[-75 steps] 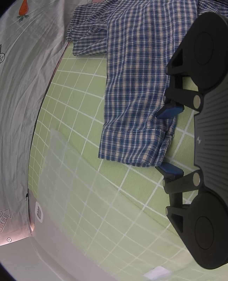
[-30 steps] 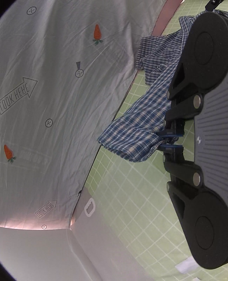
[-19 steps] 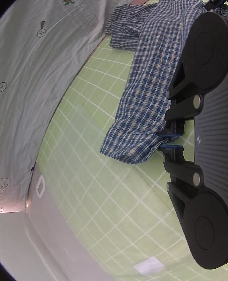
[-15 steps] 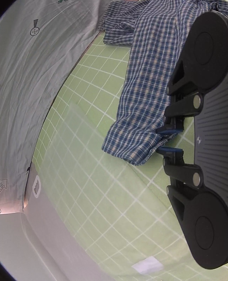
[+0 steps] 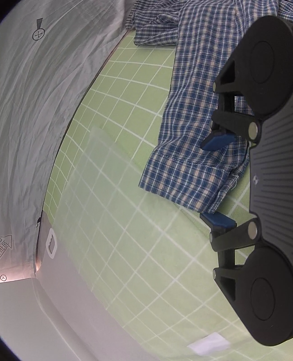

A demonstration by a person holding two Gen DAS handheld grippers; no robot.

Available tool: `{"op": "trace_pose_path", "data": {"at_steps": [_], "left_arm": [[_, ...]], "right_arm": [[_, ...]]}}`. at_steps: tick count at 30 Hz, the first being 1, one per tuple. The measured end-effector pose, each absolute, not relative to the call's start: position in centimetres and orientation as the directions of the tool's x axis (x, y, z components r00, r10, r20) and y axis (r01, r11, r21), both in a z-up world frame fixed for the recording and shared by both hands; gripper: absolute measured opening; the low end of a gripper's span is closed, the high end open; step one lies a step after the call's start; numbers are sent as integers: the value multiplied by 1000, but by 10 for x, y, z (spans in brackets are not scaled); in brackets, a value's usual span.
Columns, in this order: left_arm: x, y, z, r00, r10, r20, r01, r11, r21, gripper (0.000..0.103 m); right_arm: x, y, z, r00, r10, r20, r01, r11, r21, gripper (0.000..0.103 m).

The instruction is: Fold clothes

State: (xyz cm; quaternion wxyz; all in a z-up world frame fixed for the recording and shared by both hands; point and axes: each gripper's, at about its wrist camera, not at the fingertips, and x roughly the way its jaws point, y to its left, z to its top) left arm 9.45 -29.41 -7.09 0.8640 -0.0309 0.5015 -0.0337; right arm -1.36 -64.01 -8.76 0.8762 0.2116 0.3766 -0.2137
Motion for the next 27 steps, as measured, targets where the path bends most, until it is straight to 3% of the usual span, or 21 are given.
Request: {"op": "trace_pose_path", "data": {"at_steps": [7, 8, 10, 11, 13, 14, 15, 18, 25, 27], "left_arm": [[99, -304, -74, 511, -60, -858, 60, 998, -34, 64], [100, -305, -75, 513, -56, -857, 63, 998, -27, 64], [100, -307, -75, 517, -51, -854, 65, 998, -20, 63], [100, -307, -75, 523, -52, -851, 67, 998, -20, 62], [99, -309, -75, 533, -53, -844, 70, 997, -19, 51], [99, -310, -74, 537, -54, -842, 74, 997, -16, 39], [99, -310, -72, 540, -60, -840, 76, 997, -22, 27], [98, -310, -67, 549, -78, -832, 80, 996, -41, 15], [98, -300, -30, 611, -137, -780, 59, 990, -128, 12], [100, -298, -24, 619, -152, -771, 60, 987, -147, 12]], "right_arm": [[8, -640, -106, 582, -233, -779, 512, 849, 129, 53], [10, -638, -107, 585, -239, -775, 500, 859, 112, 48], [13, -636, -107, 586, -234, -775, 466, 880, 87, 28], [15, -635, -107, 587, -232, -776, 457, 886, 81, 13], [16, -637, -107, 590, -229, -775, 453, 888, 83, 3], [14, -639, -106, 596, -228, -769, 459, 883, 94, 0], [12, -641, -105, 604, -229, -763, 468, 877, 108, 0], [3, -646, -96, 628, -248, -737, 494, 859, 133, 0], [-12, -659, -70, 664, -281, -693, 522, 837, 161, 0], [-10, -660, -71, 657, -284, -699, 525, 838, 153, 6]]}}
